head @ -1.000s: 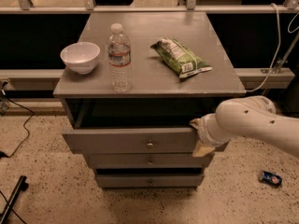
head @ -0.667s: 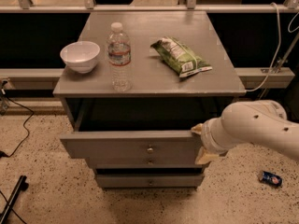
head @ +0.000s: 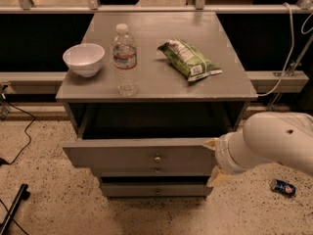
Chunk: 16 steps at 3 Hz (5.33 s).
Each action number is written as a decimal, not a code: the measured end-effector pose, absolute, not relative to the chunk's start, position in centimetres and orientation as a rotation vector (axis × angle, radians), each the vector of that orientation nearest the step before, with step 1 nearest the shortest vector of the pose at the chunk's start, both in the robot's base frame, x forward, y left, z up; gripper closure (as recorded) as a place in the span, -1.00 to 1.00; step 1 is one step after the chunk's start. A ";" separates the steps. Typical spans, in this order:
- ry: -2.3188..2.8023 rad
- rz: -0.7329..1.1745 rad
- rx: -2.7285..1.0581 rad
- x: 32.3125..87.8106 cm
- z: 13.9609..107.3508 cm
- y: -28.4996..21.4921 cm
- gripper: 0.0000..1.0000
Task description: Open top drawer
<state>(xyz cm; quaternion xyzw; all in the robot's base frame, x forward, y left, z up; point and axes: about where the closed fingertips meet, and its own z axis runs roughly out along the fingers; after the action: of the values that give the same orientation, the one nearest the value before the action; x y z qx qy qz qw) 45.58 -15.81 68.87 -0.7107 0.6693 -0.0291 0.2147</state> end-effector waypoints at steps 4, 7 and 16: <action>1.777 -0.154 -1.999 48.2 70.6 -14.9 -0.50; 1.826 -0.114 -2.007 51.1 65.9 -15.4 -0.48; 1.863 -0.047 -1.977 42.8 72.9 -17.8 -1.00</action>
Offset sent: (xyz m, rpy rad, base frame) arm -0.0016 0.0071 0.0344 -0.0063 -0.0638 0.0225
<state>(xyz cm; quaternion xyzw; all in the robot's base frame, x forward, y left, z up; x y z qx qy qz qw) 42.76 -17.81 72.93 -0.7114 0.6703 -0.0168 0.2108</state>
